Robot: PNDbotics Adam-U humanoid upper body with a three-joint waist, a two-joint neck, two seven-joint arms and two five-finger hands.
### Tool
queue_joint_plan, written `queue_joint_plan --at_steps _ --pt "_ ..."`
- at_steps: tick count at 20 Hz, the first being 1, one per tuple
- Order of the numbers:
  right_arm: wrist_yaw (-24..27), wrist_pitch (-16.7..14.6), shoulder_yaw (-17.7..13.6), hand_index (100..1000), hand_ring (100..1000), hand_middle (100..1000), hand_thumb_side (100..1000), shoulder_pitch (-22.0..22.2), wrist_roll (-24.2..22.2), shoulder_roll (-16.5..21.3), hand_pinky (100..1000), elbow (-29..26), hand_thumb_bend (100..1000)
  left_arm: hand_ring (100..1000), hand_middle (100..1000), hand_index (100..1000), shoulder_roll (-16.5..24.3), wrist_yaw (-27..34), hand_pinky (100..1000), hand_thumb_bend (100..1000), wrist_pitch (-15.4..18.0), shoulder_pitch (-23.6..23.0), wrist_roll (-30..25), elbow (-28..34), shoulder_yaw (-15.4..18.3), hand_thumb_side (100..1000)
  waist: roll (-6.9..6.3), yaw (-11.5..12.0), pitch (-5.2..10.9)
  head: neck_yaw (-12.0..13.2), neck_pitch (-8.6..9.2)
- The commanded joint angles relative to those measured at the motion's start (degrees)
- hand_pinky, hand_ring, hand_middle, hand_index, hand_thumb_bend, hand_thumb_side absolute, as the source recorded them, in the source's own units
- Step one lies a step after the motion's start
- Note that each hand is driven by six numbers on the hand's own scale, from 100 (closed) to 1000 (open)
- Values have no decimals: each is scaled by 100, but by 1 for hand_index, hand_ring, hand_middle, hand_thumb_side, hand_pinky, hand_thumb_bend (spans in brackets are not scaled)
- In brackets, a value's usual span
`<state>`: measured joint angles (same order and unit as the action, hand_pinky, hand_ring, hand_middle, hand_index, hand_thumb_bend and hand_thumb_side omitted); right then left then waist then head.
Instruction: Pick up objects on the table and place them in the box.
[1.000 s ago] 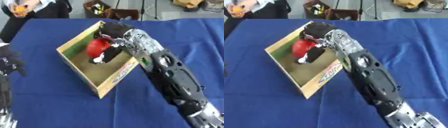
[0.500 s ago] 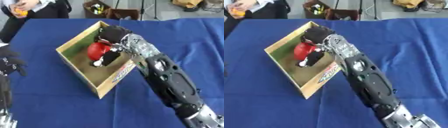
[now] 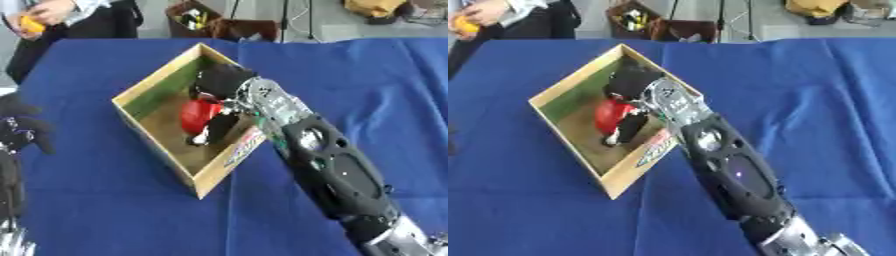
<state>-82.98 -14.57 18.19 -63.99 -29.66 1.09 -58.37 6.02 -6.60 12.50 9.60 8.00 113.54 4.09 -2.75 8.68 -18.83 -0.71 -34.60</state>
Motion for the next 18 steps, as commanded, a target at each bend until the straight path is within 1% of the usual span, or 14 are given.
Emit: queue_joint_plan --at_steps 1,4,7,8,11,12,14,18 --pt "-160 23 -80 865 794 808 613 -125 -138 -28 733 -56 828 481 554 758 68 13 289 100 4 58 -16 105 -13 930 -15 1 118 7 74" --pt "-245 115 -108 870 807 813 582 -136 -169 -28 746 -105 950 481 554 758 68 14 289 100 3 56 -18 105 -15 929 -21 -2 124 10 80" --pt "-218 189 -145 865 794 801 575 -153 -150 -23 742 -194 1000 482 555 758 66 15 289 100 0 50 -20 105 -16 929 -25 -2 130 10 79" --pt "-159 215 -170 863 784 793 573 -162 -129 -18 739 -260 1000 482 555 757 65 15 289 100 -1 49 -20 105 -15 929 -26 -3 130 12 81" --pt "130 324 -245 858 758 773 638 -210 -51 30 730 -566 1000 482 555 757 63 13 289 100 -4 46 -21 105 -15 929 -27 -11 133 26 69" --pt "239 372 -266 858 758 773 638 -233 -23 56 730 -684 1000 482 555 757 63 12 289 100 -5 45 -22 105 -15 929 -26 -12 134 28 65" --pt "514 496 -343 854 730 751 690 -294 67 131 717 -976 1000 482 555 757 59 9 289 100 -8 40 -21 105 -12 930 -24 -20 134 47 60" --pt "1309 831 -503 849 677 708 771 -342 166 345 693 -1663 908 482 555 757 58 1 289 100 -7 38 -10 105 -2 930 -24 -44 134 101 25"
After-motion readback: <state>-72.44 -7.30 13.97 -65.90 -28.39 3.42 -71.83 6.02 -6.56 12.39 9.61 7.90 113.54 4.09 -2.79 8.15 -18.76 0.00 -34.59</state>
